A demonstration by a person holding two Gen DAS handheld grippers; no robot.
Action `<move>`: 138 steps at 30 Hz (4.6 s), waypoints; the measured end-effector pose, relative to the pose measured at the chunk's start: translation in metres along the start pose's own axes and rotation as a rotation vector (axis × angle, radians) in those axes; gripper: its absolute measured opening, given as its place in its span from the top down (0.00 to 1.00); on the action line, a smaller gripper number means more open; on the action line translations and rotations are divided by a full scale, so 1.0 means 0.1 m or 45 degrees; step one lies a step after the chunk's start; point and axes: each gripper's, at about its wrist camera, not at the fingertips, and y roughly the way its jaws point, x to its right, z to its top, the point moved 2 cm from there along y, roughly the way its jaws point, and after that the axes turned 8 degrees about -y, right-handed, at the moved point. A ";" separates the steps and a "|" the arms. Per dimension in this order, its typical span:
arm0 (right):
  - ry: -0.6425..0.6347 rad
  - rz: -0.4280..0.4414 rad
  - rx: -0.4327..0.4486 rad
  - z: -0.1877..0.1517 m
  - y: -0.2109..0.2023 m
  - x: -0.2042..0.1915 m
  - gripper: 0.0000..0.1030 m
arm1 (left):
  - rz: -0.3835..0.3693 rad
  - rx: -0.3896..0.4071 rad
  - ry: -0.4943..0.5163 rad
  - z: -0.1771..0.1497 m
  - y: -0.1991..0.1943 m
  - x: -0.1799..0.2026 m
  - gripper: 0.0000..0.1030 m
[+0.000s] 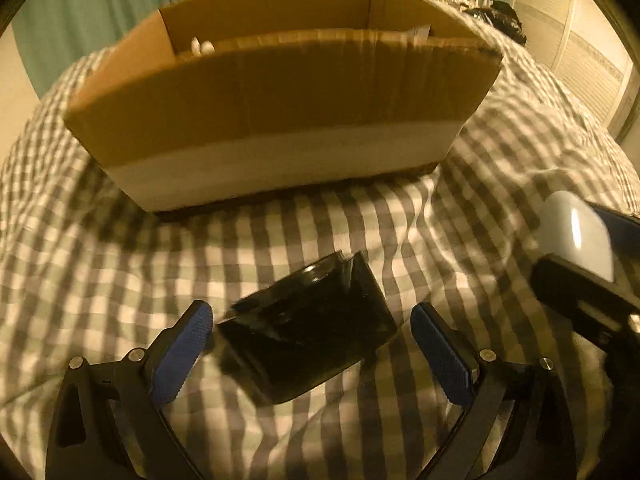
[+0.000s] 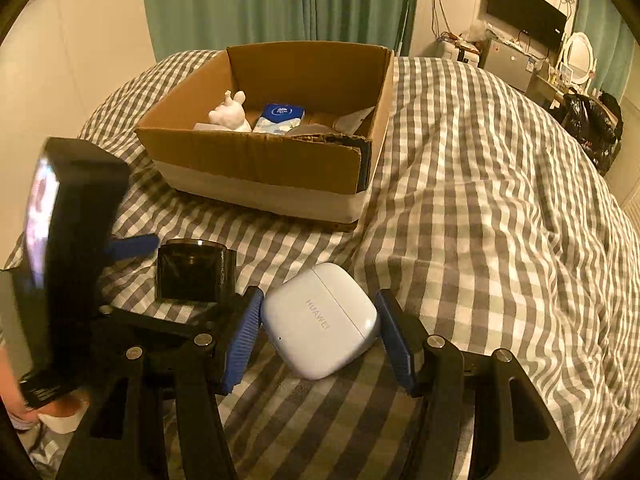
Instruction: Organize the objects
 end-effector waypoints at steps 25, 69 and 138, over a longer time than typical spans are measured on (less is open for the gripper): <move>-0.094 -0.099 0.150 0.11 -0.62 -0.16 0.44 | 0.019 0.259 -0.078 -0.12 -1.15 -0.25 0.16; -0.196 0.012 0.335 2.15 -0.27 -0.04 0.44 | 0.040 0.454 0.028 1.78 -1.01 -0.50 0.16; 0.019 -0.249 0.749 1.46 -2.81 0.12 0.01 | 0.084 0.895 -0.076 1.06 -3.57 -0.35 0.00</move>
